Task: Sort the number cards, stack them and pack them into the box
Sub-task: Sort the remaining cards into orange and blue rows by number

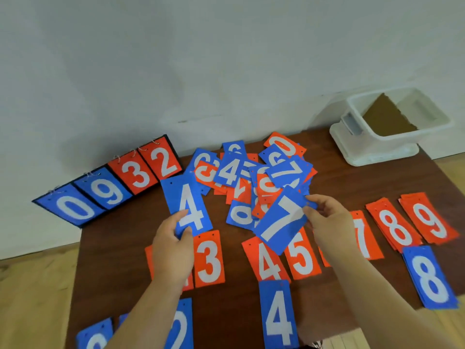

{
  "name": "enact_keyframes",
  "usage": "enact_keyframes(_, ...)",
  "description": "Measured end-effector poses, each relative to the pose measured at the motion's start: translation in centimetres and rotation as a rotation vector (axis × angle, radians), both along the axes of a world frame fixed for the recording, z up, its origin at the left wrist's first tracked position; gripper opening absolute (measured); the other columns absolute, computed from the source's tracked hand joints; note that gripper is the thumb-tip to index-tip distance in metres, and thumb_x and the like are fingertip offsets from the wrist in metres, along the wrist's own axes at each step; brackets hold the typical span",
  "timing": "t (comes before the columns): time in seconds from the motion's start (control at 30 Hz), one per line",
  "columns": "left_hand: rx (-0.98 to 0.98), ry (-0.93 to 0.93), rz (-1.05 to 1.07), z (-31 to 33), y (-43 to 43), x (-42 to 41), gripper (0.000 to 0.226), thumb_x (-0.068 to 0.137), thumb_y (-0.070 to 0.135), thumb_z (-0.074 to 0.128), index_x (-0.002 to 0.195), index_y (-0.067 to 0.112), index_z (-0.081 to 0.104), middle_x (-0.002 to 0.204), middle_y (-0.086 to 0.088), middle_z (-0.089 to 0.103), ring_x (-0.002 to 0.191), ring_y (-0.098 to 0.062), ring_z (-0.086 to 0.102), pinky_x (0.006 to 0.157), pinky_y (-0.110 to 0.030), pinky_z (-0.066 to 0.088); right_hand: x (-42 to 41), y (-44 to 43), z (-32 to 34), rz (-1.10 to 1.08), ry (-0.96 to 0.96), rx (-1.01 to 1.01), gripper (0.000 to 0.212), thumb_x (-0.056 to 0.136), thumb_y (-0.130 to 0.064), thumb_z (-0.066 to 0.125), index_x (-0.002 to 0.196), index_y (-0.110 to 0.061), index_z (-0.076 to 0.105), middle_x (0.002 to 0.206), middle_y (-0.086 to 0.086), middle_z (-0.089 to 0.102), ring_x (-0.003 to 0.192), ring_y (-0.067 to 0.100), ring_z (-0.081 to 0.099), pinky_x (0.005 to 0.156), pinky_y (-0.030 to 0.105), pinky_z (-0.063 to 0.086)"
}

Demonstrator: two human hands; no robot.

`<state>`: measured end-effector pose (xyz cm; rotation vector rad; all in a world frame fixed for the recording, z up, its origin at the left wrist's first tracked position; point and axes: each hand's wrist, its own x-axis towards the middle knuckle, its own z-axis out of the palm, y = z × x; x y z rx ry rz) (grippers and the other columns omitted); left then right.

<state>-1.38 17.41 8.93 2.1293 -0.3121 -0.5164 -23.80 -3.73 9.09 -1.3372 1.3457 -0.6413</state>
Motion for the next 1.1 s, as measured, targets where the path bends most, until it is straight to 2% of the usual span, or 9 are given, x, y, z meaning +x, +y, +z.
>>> enact_keyframes(0.1, -0.01, 0.082, -0.044, 0.6, 1.8, -1.4, 0.042, 0.099, 0.014, 0.062, 0.122, 0.05, 0.058, 0.125, 0.013, 0.063, 0.091, -0.01, 0.069, 0.059, -0.022, 0.055, -0.1, 2.1, -0.1, 0.121, 0.035, 0.033, 0.017, 0.097, -0.02, 0.067, 0.11, -0.031, 0.068, 0.108, -0.011, 0.072, 0.097, 0.008, 0.07, 0.069, 0.04, 0.064)
enact_keyframes(0.2, -0.055, 0.143, -0.05, 0.1, 3.6, -3.1, 0.042, 0.096, 0.009, 0.065, 0.12, 0.043, 0.065, 0.085, 0.004, 0.072, 0.059, -0.013, 0.06, 0.05, -0.035, 0.051, 0.0, 4.0, -0.5, 0.23, 0.07, 0.025, 0.018, 0.097, -0.016, 0.066, 0.106, -0.031, 0.069, 0.103, -0.011, 0.073, 0.093, 0.008, 0.07, 0.069, 0.032, 0.061)
enact_keyframes(0.27, -0.04, 0.116, -0.047, -0.3, 5.1, -4.1, 0.039, 0.096, 0.008, 0.064, 0.124, 0.036, 0.067, 0.082, 0.003, 0.069, 0.049, -0.008, 0.049, 0.045, -0.026, 0.043, -0.2, 5.0, -1.2, 0.274, 0.092, 0.035, 0.019, 0.097, -0.016, 0.066, 0.102, -0.035, 0.069, 0.101, -0.013, 0.072, 0.093, 0.007, 0.07, 0.068, 0.031, 0.061)
enact_keyframes(0.4, 0.059, 0.027, -0.063, -0.4, 8.1, -5.6, 0.031, 0.099, 0.014, 0.063, 0.122, 0.034, 0.068, 0.11, 0.01, 0.066, 0.073, -0.002, 0.058, 0.057, -0.01, 0.044, -1.2, 6.4, -2.3, 0.338, 0.13, 0.068, 0.018, 0.097, -0.021, 0.067, 0.107, -0.035, 0.068, 0.109, -0.012, 0.068, 0.1, 0.011, 0.067, 0.072, 0.041, 0.064)
enact_keyframes(0.53, 0.064, 0.068, 0.025, -0.5, 10.5, -7.5, 0.027, 0.099, 0.015, 0.064, 0.11, 0.039, 0.067, 0.099, 0.013, 0.066, 0.067, -0.007, 0.06, 0.059, -0.028, 0.057, -3.4, 6.2, -2.7, 0.375, 0.135, 0.089, 0.016, 0.098, -0.019, 0.065, 0.104, -0.033, 0.068, 0.106, -0.012, 0.069, 0.097, 0.011, 0.068, 0.078, 0.046, 0.063)
enact_keyframes(0.7, 0.149, 0.06, -0.038, -1.8, 10.1, -14.2, 0.02, 0.098, 0.019, 0.065, 0.109, 0.036, 0.068, 0.076, 0.008, 0.052, 0.061, -0.009, 0.051, 0.05, -0.016, 0.04, -7.6, 3.2, -2.0, 0.429, 0.179, 0.007, 0.021, 0.097, -0.009, 0.062, 0.1, -0.029, 0.068, 0.103, -0.01, 0.069, 0.094, 0.012, 0.066, 0.069, 0.031, 0.054)
enact_keyframes(0.87, 0.189, 0.183, -0.197, -5.7, 6.3, -21.9, 0.023, 0.098, 0.02, 0.066, 0.11, 0.039, 0.062, 0.113, 0.016, 0.059, 0.103, -0.007, 0.061, 0.068, -0.011, 0.052, -12.5, 0.8, -2.3, 0.487, 0.235, 0.004, 0.02, 0.098, -0.009, 0.062, 0.098, -0.028, 0.067, 0.098, -0.017, 0.064, 0.092, 0.005, 0.062, 0.068, 0.028, 0.051)
enact_keyframes(1.0, 0.287, 0.101, -0.276, -9.3, 4.2, -25.1, 0.03, 0.099, 0.014, 0.061, 0.117, 0.037, 0.058, 0.123, 0.014, 0.06, 0.094, -0.003, 0.06, 0.074, -0.012, 0.048, -16.2, 0.1, -3.1, 0.493, 0.215, 0.057, 0.022, 0.099, -0.01, 0.062, 0.094, -0.032, 0.062, 0.1, -0.016, 0.064, 0.091, 0.004, 0.062, 0.072, 0.03, 0.055)
enact_keyframes(1.1, 0.486, 0.009, -0.36, -11.0, 3.5, -26.2, 0.037, 0.101, 0.018, 0.055, 0.136, 0.031, 0.055, 0.121, 0.007, 0.057, 0.095, -0.009, 0.055, 0.078, -0.022, 0.049, -18.5, -0.5, -3.8, 0.494, 0.229, 0.085, 0.016, 0.1, -0.013, 0.062, 0.099, -0.029, 0.064, 0.1, -0.015, 0.066, 0.09, 0.003, 0.063, 0.067, 0.025, 0.056)
